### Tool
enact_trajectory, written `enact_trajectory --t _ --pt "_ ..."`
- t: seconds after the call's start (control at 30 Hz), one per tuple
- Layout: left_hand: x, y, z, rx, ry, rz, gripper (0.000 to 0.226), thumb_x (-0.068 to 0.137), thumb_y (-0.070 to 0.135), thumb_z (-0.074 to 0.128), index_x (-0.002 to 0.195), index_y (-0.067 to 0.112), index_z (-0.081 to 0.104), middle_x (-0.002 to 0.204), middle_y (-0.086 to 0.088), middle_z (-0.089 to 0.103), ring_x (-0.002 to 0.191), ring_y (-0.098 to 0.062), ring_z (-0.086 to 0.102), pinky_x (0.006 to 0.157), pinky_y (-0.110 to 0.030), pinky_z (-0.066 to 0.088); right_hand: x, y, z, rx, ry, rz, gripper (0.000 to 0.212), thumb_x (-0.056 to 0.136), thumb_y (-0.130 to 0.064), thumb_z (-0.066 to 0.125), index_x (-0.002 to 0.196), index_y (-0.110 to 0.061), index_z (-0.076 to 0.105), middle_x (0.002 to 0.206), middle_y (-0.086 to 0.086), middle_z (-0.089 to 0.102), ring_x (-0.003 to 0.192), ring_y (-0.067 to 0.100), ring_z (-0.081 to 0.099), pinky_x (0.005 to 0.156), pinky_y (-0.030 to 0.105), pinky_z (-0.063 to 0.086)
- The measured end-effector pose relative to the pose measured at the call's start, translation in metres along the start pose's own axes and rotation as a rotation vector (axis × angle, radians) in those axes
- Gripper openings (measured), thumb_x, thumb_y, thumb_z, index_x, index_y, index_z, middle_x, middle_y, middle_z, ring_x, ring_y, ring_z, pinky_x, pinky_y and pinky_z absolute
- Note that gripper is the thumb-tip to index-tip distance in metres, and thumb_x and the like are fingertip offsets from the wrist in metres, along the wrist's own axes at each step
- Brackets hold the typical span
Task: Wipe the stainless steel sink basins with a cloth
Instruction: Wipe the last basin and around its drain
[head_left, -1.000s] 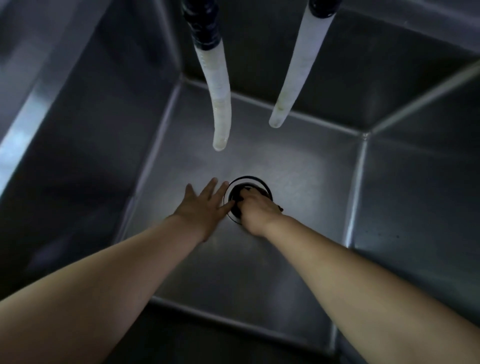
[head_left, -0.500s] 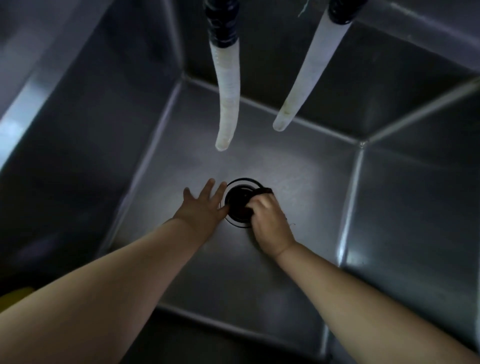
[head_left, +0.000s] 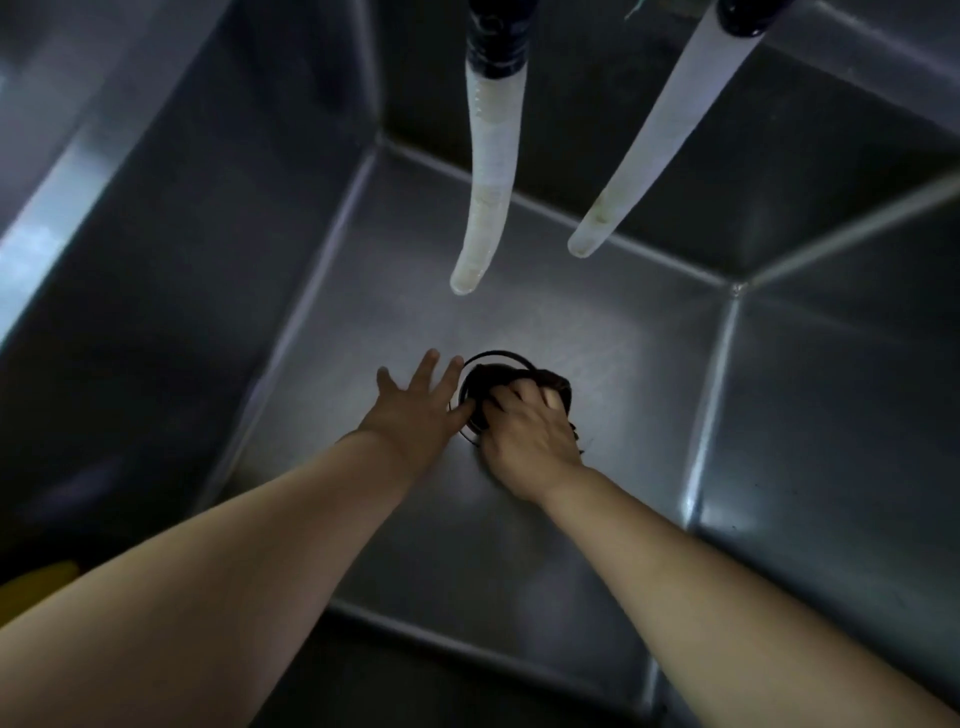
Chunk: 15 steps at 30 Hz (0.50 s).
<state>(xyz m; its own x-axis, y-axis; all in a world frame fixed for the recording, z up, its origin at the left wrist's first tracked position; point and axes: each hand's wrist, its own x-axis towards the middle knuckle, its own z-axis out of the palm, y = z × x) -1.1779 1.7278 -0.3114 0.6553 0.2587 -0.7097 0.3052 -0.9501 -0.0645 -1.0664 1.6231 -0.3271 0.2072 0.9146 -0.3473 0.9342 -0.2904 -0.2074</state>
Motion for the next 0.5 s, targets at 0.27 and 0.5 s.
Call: enact_trajectory --t 0.27,0.5 --pt "0.004 -0.001 -0.001 -0.028 -0.046 -0.009 0.090 0.089 0.011 0.058 0.149 0.033 -0.006 0.152 -0.011 -0.032 0.140 -0.037 -0.025 0.106 -0.067 0.017 0.014 0.006 -0.005 -0.032 -0.250 -0.014 0.046 0.093 -0.039 0.033 0.130 -0.022 0.055 0.137 -0.002 0.045 0.123 0.024 0.029 0.100 0.030 0.019" --pt "0.009 0.000 0.004 -0.032 -0.060 -0.008 0.084 0.092 0.016 0.054 0.148 0.039 -0.005 0.151 -0.010 -0.034 0.139 -0.038 -0.028 0.104 -0.069 0.014 0.007 0.011 -0.014 -0.225 -0.115 -0.228 0.039 0.098 -0.034 0.034 0.112 -0.015 0.064 0.114 -0.001 0.061 0.115 0.022 0.040 0.096 0.034 0.020"
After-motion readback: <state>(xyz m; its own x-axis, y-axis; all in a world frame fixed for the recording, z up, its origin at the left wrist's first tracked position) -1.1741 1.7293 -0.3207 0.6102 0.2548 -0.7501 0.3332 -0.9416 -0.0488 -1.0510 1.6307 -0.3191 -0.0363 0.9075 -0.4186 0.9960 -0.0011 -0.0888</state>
